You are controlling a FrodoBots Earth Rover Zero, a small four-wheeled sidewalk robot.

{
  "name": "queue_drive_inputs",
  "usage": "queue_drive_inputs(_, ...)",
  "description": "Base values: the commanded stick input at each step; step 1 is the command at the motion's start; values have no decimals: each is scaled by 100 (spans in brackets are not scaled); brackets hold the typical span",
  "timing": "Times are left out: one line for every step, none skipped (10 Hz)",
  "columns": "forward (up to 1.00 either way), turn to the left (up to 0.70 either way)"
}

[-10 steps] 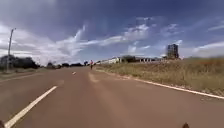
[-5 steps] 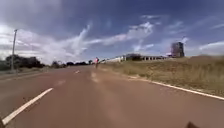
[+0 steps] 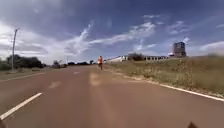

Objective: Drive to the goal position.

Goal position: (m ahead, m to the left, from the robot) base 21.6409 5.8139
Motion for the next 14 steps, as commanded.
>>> queue_drive_inputs(100,13)
queue_drive_inputs(100,8)
queue_drive_inputs(100,0)
queue_drive_inputs(100,0)
queue_drive_inputs(100,0)
queue_drive_inputs(100,0)
queue_drive_inputs(100,0)
queue_drive_inputs(100,0)
queue_drive_inputs(100,0)
queue_drive_inputs(100,0)
queue_drive_inputs(100,0)
queue_drive_inputs(100,0)
queue_drive_inputs(100,0)
queue_drive_inputs(100,0)
